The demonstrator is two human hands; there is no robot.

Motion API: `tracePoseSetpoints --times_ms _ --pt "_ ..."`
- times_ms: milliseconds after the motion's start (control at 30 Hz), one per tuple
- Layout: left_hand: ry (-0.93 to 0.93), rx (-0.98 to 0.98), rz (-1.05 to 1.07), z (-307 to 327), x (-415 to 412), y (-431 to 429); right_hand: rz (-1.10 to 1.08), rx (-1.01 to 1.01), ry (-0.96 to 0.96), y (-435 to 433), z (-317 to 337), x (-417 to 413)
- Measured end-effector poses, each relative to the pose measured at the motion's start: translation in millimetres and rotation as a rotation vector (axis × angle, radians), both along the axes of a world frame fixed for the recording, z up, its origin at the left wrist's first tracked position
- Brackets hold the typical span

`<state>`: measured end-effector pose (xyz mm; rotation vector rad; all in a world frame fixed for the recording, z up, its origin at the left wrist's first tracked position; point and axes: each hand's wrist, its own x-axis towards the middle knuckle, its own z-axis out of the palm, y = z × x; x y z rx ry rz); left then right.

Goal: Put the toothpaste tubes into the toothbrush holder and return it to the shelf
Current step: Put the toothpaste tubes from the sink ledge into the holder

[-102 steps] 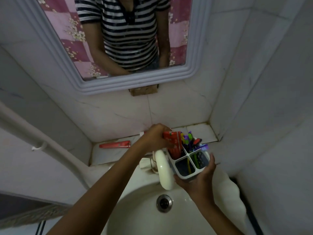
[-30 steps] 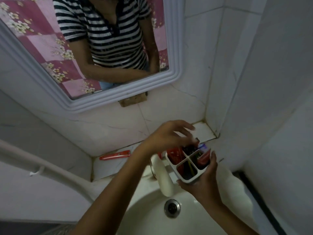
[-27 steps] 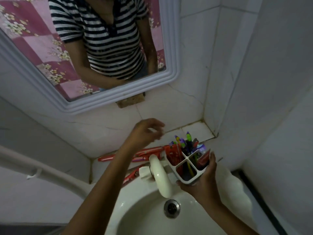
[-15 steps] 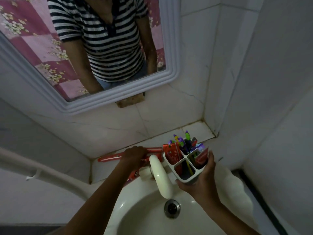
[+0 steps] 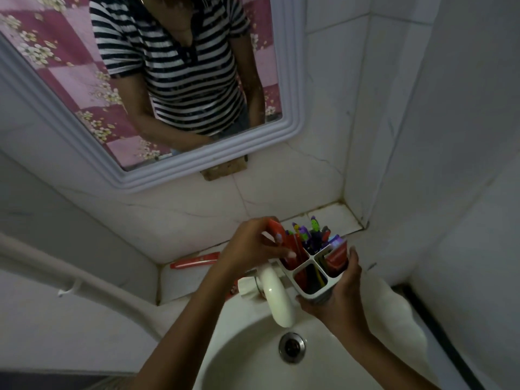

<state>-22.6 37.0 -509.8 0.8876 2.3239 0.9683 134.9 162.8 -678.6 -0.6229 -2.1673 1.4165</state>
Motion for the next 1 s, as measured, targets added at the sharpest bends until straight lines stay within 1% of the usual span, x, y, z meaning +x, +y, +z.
tracePoseSetpoints --times_ms 100,167,233,300,333,400,467,533,600,667,733,800,867,933,1000 --pt "0.105 -0.132 -0.034 -7 -5 1 0.007 -0.004 0.014 2 3 -1" --pt "0.133 -0.107 0.014 -6 -17 -7 0.009 -0.003 0.015 3 3 0" --pt "0.205 -0.106 0.117 -13 -34 -18 0.006 -0.020 0.018 2 3 1" --pt "0.322 -0.229 0.199 -32 -54 -24 0.005 -0.040 0.026 2 2 2" --pt "0.356 -0.330 0.189 -47 -62 -26 0.003 -0.040 0.027 1 1 2" --pt "0.403 -0.570 0.050 -78 -71 -27 -0.004 -0.025 0.025 1 -1 2" --pt "0.509 -0.773 -0.111 -102 -73 -27 -0.007 -0.012 0.023 0 -3 2" --pt "0.629 -0.835 -0.176 -114 -75 -29 -0.001 -0.015 0.027 1 -3 2" --pt "0.627 -0.798 -0.160 -110 -75 -28 0.010 -0.020 0.032 2 -4 2" --pt "0.560 -0.682 -0.097 -92 -74 -28 0.007 -0.022 0.040 2 -2 1" --pt "0.511 -0.536 0.013 -62 -74 -32 -0.011 -0.019 0.054 1 0 -1" --pt "0.521 -0.409 0.097 -28 -71 -39 -0.019 -0.013 0.059 -1 1 -1" --pt "0.545 -0.239 0.164 8 -61 -47 -0.011 -0.017 0.054 -1 1 -1" --pt "0.548 -0.084 0.195 40 -47 -50 -0.002 -0.014 0.049 0 3 0" --pt "0.544 -0.042 0.174 61 -33 -47 0.010 -0.006 0.054 1 6 0"
